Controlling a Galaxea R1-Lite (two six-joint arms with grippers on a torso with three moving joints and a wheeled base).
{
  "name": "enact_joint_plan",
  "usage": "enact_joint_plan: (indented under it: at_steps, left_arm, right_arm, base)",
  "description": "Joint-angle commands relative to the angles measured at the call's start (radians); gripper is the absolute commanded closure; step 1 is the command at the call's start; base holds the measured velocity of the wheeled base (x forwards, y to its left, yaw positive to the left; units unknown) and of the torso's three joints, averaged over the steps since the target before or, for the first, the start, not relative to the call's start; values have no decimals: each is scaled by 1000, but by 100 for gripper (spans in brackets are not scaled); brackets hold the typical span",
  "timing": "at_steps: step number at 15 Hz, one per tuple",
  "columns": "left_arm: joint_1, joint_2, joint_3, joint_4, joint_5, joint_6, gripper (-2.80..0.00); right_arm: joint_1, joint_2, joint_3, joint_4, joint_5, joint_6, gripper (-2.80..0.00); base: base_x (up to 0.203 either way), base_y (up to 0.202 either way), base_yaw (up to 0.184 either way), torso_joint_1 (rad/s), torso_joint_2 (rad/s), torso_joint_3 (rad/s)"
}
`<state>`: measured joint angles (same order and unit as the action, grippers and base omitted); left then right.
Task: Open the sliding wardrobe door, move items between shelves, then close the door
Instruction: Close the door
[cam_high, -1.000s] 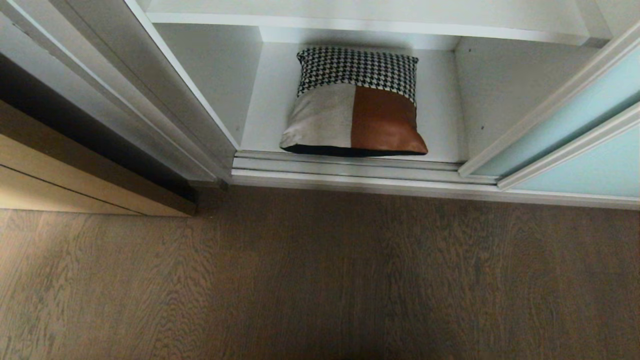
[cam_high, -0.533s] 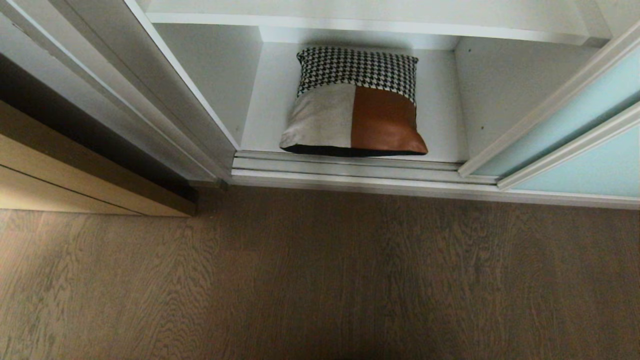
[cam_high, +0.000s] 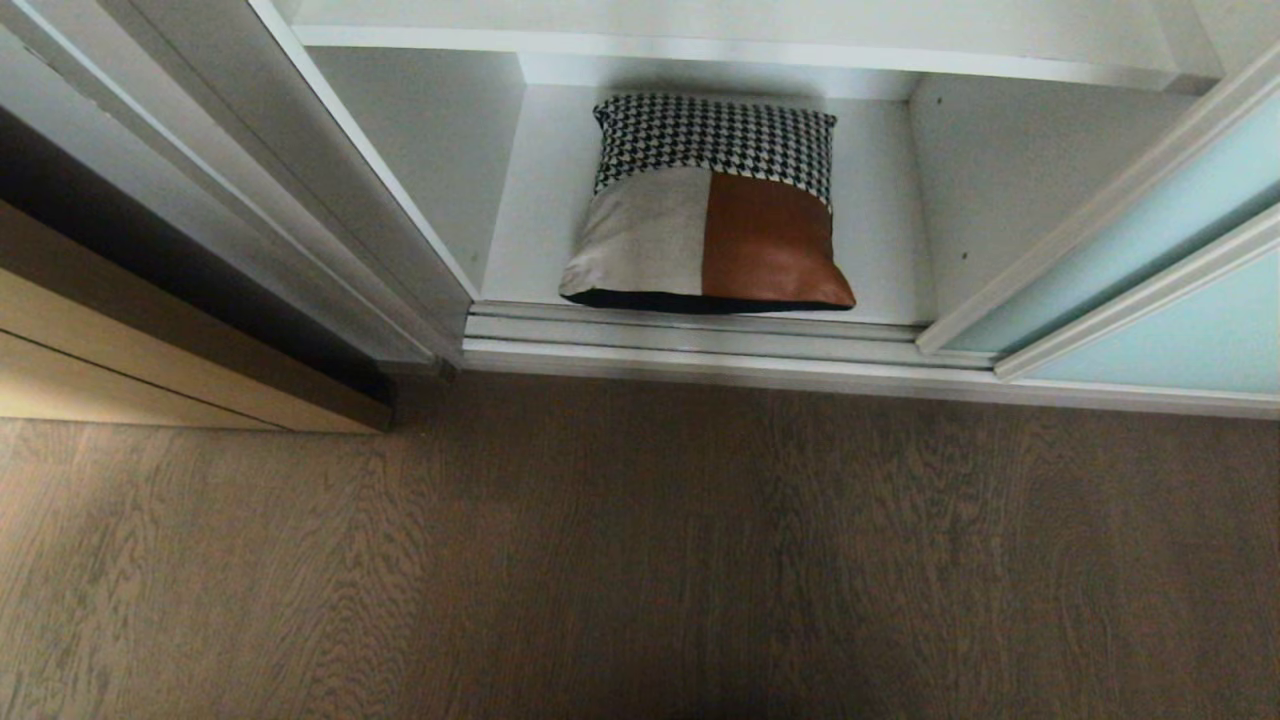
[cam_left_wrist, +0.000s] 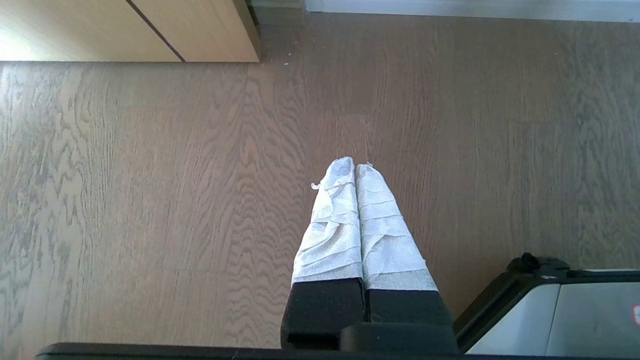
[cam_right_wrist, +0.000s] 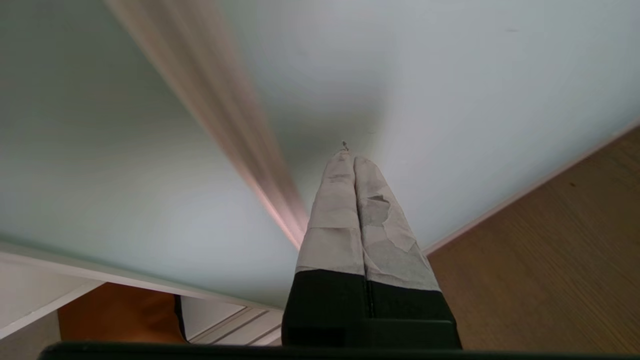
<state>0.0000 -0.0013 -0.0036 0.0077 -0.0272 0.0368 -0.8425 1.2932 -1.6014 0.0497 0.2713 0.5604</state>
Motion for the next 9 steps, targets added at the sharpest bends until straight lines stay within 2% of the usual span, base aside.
enact_joint_plan:
  at_steps: [1, 9]
  left_arm:
    - [0, 1, 0, 0, 0, 0, 0]
    - [0, 1, 1, 0, 0, 0, 0]
  right_arm:
    - [3, 7, 14, -15, 3, 4, 0]
    - [129, -36, 68, -25, 2, -10, 0]
  base:
    - [0, 0, 0, 0, 0, 0]
    - [0, 0, 0, 0, 0, 0]
